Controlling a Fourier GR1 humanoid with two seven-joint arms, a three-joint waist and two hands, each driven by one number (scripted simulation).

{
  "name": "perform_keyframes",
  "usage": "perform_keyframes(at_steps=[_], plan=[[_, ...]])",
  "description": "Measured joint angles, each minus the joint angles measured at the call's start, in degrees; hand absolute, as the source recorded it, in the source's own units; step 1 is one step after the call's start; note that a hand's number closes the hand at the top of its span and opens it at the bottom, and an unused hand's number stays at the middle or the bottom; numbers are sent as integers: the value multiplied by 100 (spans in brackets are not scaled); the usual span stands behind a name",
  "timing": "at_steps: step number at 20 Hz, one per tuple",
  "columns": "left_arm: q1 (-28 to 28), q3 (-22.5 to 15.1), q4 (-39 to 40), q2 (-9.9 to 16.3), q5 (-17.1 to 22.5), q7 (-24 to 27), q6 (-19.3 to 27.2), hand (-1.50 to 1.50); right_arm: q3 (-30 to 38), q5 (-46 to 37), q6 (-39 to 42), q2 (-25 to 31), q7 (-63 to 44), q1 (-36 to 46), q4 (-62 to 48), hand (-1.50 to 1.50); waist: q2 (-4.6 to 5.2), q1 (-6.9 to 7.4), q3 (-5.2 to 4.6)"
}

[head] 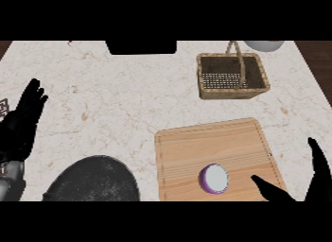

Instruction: Pick the can from the cutting board and place it in the basket

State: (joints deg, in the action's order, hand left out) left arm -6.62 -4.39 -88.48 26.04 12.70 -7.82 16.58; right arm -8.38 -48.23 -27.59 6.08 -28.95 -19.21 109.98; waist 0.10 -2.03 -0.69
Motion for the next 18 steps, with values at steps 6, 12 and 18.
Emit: perform_keyframes(at_steps=[6,12,18], plan=[[-85,-59,115,-95,-51,45,-1,0,-751,-275,1876,151,-1647,-548,1194,-150,2,67,9],[-137,-41,262,-168,-67,142,-101,0,-1491,-562,3273,-19,-3201,-388,2351,-150,-5,164,35],[-290,-10,306,-274,-178,30,-147,0,-1914,-812,3393,-419,-3520,110,2363,-150,-15,176,56]])
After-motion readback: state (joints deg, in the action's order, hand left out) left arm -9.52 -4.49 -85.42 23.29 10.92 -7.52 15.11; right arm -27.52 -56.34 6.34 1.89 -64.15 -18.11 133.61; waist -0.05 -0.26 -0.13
